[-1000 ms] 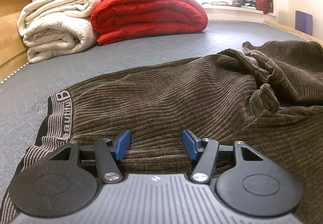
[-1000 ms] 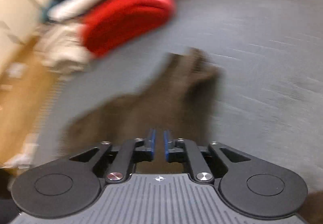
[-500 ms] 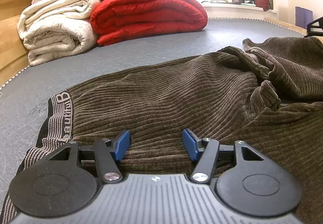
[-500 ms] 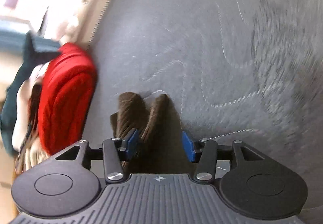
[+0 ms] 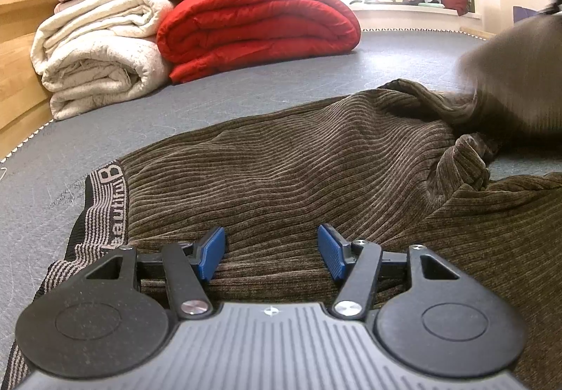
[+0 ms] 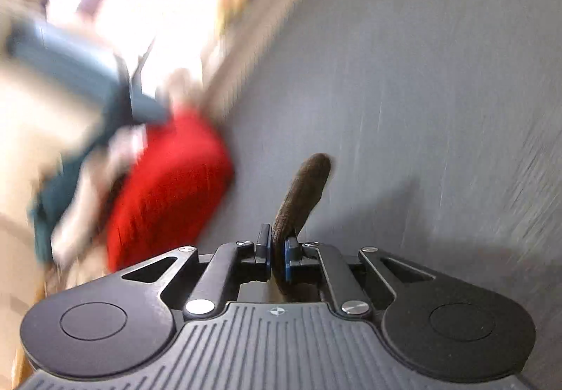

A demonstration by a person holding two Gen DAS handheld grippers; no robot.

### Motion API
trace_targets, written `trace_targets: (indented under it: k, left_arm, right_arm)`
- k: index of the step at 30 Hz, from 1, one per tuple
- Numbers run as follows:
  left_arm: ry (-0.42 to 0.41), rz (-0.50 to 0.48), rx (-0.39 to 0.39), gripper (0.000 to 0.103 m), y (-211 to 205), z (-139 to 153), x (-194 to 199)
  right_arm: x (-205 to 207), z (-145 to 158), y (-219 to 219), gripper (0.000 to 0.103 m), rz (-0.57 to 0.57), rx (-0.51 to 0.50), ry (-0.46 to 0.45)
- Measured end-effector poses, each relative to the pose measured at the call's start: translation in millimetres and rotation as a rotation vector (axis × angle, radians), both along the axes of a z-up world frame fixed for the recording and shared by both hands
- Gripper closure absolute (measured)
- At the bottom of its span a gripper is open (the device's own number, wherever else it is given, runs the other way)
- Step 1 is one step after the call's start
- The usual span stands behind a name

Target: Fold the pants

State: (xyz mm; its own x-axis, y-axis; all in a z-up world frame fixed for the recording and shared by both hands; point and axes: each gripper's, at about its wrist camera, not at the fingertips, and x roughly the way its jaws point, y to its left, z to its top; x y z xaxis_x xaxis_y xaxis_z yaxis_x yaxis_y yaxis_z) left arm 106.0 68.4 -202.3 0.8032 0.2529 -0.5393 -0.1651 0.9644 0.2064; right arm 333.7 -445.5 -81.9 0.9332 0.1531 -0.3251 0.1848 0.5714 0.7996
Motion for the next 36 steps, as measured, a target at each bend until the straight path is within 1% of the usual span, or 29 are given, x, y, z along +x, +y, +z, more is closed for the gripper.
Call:
trace_targets:
  k: [1,2,3,4,5,7,8,10,12,13,14,15,16,18,19,20,21,22,23,24,27,28,29,30,31,32,33,34,36]
  left_arm:
    - [0.0,0.0,0.001,0.037,-0.1,0.0,0.1]
    - [-0.001,0.0,0.003,0.037,-0.1,0.0,0.1]
    - [-0.002,0.0,0.006,0.037,-0.4,0.1,0.2]
    - [-0.001,0.0,0.009,0.037,-1.7,-0.2,0.1]
    - [-0.001,0.0,0.013,0.037,-2.5,-0.4,0.1]
    - [-0.002,0.0,0.015,0.037,-3.0,-0.4,-0.1]
    - [-0.001,0.001,0.014,0.037,-3.2,-0.5,-0.5]
    - [-0.001,0.001,0.013,0.037,-3.3,-0.5,-0.6]
    - [0.001,0.001,0.013,0.037,-3.7,-0.3,-0.6]
    - [0.003,0.002,0.014,0.037,-3.9,0.2,-0.6]
    - [0.005,0.002,0.012,0.037,-3.7,0.8,-0.2]
    - [0.012,0.002,0.006,0.037,-3.1,1.6,0.7]
    - [0.023,0.004,-0.002,0.036,-1.7,3.5,2.9]
    - [0.047,0.014,-0.027,0.035,1.9,10.7,5.8]
    - [0.075,0.028,-0.043,0.035,2.7,18.5,8.8]
    - [0.083,0.04,-0.067,0.035,2.9,27.6,12.0]
    - [0.06,0.031,-0.106,0.035,-0.5,39.3,14.0]
    - [0.034,-0.008,-0.148,0.034,-7.5,51.4,19.2]
    - [0.033,-0.06,-0.176,0.025,-16.6,60.1,28.1]
    - [0.052,-0.125,-0.2,0.014,-29.9,66.8,41.8]
    - [0.124,-0.254,-0.227,0.013,-65.1,67.3,74.1]
    - [0.166,-0.285,-0.229,0.013,-76.4,61.0,84.1]
    - [0.246,-0.308,-0.226,0.014,-86.6,50.6,95.4]
    - [0.317,-0.317,-0.196,0.023,-94.2,40.7,103.3]
    - [0.332,-0.307,-0.119,0.029,-99.5,35.4,105.5]
    - [0.321,-0.303,-0.093,0.046,-97.6,36.2,104.9]
    - [0.329,-0.277,-0.116,0.076,-87.6,40.9,105.7]
    - [0.329,-0.263,-0.128,0.082,-77.2,47.1,105.1]
    - [0.276,-0.267,-0.163,0.085,-55.9,66.1,94.7]
  right_arm:
    - [-17.3,13.8,-13.0,0.097,-0.137,-0.098,-0.016]
    - [-34.3,26.7,-25.7,0.097,-0.287,-0.243,0.013]
    - [-46.8,31.0,-39.3,0.097,-0.401,-0.357,0.071]
    - [-53.6,27.0,-52.5,0.096,-0.459,-0.408,0.143]
    - [-56.0,14.2,-68.5,0.095,-0.467,-0.414,0.238]
    - [-60.6,-19.8,-93.8,0.094,-0.445,-0.333,0.362]
    - [-61.9,-32.5,-100.6,0.09,-0.447,-0.318,0.411]
    - [-60.0,-57.6,-111.3,0.088,-0.416,-0.259,0.459]
    - [-66.2,-73.0,-126.1,0.086,-0.372,-0.195,0.438]
    - [-66.5,-75.2,-129.2,0.082,-0.365,-0.184,0.422]
    - [-69.0,-76.8,-134.8,0.073,-0.361,-0.165,0.407]
    - [-69.4,-79.7,-136.2,0.069,-0.364,-0.137,0.393]
    - [-67.7,-83.5,-139.3,0.067,-0.365,-0.11,0.384]
    - [-63.1,-86.1,-145.3,0.067,-0.343,-0.088,0.374]
    - [-63.0,-87.0,-149.8,0.074,-0.334,-0.091,0.366]
    - [-60.6,-87.4,-152.2,0.092,-0.331,-0.104,0.365]
    - [-64.9,-90.4,-153.6,0.096,-0.33,-0.125,0.374]
    - [-65.3,-84.2,-151.2,0.096,-0.334,-0.147,0.369]
    - [-65.7,-79.6,-147.1,0.096,-0.333,-0.157,0.354]
    - [-60.9,-76.0,-142.2,0.096,-0.328,-0.177,0.343]
    - [-63.4,-58.1,-135.7,0.096,-0.299,-0.232,0.315]
    - [-64.7,-55.1,-135.6,0.096,-0.29,-0.23,0.312]
    - [-64.8,-54.2,-136.6,0.096,-0.279,-0.223,0.319]
    - [-65.8,-54.0,-139.5,0.096,-0.268,-0.216,0.331]
    - [-67.7,-54.7,-141.3,0.096,-0.264,-0.211,0.341]
    - [-69.0,-56.3,-143.6,0.096,-0.261,-0.201,0.35]
    - [-71.6,-56.9,-145.5,0.096,-0.259,-0.199,0.359]
    - [-75.8,-54.5,-146.6,0.096,-0.267,-0.217,0.361]
    - [-84.9,-40.6,-146.6,0.097,-0.295,-0.27,0.322]
